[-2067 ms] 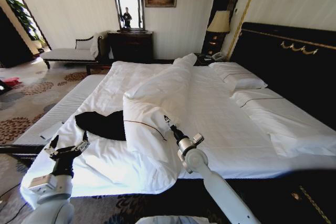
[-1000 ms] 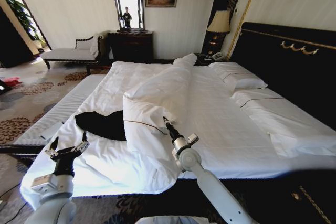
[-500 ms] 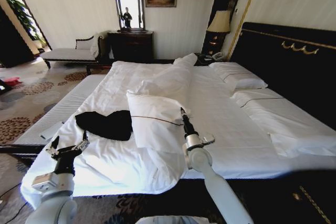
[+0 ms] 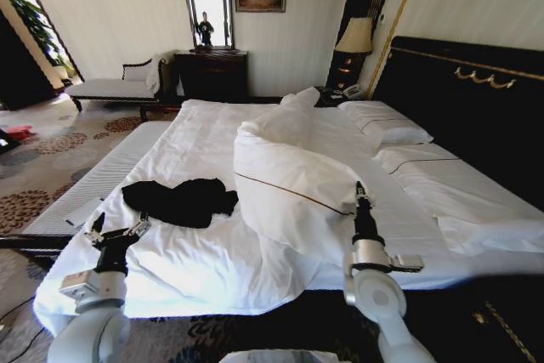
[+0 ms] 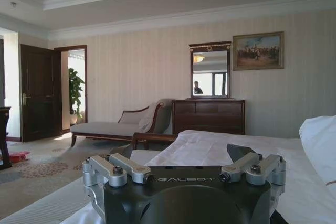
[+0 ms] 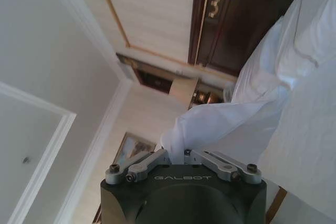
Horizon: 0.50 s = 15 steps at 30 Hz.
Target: Fold the clothes on the bed.
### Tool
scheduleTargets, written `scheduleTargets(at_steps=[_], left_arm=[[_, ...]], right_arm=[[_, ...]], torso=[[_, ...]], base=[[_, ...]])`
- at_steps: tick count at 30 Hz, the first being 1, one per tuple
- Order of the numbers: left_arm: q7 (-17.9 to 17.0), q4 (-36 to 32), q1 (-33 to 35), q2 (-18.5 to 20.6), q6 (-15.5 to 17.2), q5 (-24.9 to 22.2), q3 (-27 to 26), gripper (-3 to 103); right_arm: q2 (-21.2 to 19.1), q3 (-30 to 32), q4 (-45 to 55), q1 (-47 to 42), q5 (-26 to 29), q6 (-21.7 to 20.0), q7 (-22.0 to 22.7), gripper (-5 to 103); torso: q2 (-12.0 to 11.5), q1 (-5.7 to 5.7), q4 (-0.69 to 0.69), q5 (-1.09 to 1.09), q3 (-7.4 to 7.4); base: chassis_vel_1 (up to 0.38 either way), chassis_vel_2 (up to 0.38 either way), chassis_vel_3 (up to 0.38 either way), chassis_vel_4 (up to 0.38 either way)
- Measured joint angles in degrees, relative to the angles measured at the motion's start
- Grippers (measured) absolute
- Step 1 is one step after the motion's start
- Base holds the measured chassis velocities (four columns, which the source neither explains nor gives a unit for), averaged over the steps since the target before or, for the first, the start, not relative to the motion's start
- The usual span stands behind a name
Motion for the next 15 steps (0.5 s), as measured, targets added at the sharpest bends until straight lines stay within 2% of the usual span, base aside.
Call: scheduleTargets(at_steps=[5, 8, 11, 14, 15], left_arm=[[-0.03, -0.07, -1.72, 0.85, 0.50, -1.05, 1.00, 100], [-0.08, -0.10, -2.07, 1.41, 0.53, -1.74, 1.01, 100], [-0.14, 0.17, -2.42, 2.86, 0.53, -2.49, 1.39, 100], [-0.14, 0.36, -2.75, 3.90, 0.53, -2.88, 1.52, 100], [-0.13, 0.52, -3.08, 4.49, 0.53, -3.37, 1.54, 100]], right_arm=[[2.15, 6.56, 3.56, -5.48, -0.27, 1.43, 1.50, 1], [3.25, 9.36, 5.88, -8.10, -0.69, 1.49, 3.28, 1], [4.97, 12.43, 7.37, -10.74, -2.71, 1.58, 7.33, 1], [5.82, 13.98, 7.42, -11.44, -3.34, 1.68, 9.55, 1], [6.37, 15.19, 7.43, -11.82, -3.66, 1.68, 11.75, 1]], torso=[[0.00, 0.00, -0.04, 0.01, 0.00], [0.00, 0.00, 0.00, 0.00, 0.00], [0.00, 0.00, -0.01, -0.01, 0.00], [0.00, 0.00, 0.00, 0.00, 0.00], [0.00, 0.00, -0.01, 0.00, 0.00]], base=[[0.000, 0.000, 0.000, 0.000], [0.000, 0.000, 0.000, 0.000], [0.000, 0.000, 0.000, 0.000], [0.000, 0.000, 0.000, 0.000], [0.000, 0.000, 0.000, 0.000]])
